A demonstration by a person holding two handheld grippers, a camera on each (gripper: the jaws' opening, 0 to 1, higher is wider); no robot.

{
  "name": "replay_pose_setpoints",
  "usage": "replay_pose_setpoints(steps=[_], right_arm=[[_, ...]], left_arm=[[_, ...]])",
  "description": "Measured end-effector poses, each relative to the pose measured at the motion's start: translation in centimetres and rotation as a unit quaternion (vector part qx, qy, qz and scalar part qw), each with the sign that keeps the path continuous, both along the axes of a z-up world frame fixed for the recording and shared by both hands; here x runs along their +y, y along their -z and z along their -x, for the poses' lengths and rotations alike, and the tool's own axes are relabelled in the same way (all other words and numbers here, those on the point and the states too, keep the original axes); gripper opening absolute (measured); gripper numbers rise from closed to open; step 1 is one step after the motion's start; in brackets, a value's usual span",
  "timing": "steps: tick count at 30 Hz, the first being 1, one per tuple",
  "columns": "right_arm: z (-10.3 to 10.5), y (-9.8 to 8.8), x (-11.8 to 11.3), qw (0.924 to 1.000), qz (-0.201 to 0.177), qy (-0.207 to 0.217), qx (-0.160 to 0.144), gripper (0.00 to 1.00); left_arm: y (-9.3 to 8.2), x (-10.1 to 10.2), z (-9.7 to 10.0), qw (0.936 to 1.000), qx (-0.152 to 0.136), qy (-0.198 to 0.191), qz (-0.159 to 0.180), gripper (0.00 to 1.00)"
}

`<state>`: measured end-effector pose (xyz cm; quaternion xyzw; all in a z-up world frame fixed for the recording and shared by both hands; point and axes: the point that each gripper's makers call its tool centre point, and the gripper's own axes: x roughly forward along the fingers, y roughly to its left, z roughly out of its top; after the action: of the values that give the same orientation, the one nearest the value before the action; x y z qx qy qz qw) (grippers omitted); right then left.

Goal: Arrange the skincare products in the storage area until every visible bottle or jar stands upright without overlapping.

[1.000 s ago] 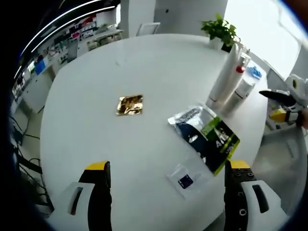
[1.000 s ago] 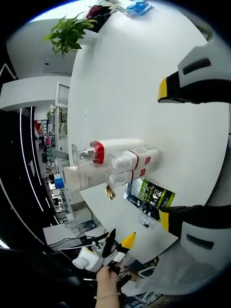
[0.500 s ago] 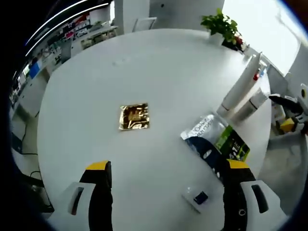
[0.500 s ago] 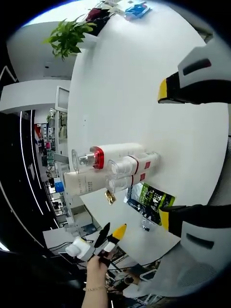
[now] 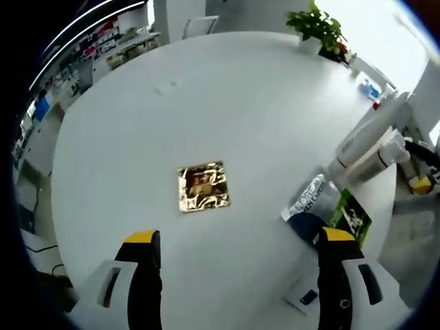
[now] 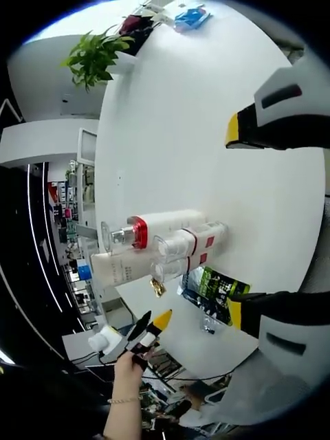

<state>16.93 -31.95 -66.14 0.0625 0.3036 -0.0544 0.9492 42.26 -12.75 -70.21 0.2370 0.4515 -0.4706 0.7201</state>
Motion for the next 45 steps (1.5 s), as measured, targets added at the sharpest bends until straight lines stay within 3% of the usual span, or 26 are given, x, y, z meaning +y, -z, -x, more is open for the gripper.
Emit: replay_pose_setpoints(steps=[17, 25, 30, 45], right_arm=[[0.1, 0.0, -0.3, 1.0000, 0.000, 0.010, 0.001, 0.84], [0.1, 0.0, -0.4, 0.9999, -0.003, 0.015, 0.000, 0.83], [0.1, 0.0, -0.5, 0.9998, -0.008, 0.018, -0.002, 0.82], [0.1, 0.1, -0.6, 0.9997, -0.010, 0.021, -0.003, 0.82]], left_arm=[[1.7, -1.9, -3.5, 0.9993, 0.009, 0.015, -0.032, 0.92], [2.8, -2.9, -5.2, 0.9989, 0.002, 0.003, -0.047, 0.82], [3.1, -3.3, -5.8, 0.9985, 0.009, -0.023, -0.048, 0.63], [4.5, -3.4, -5.8, 0.9971, 0.019, -0.018, -0.072, 0.61]])
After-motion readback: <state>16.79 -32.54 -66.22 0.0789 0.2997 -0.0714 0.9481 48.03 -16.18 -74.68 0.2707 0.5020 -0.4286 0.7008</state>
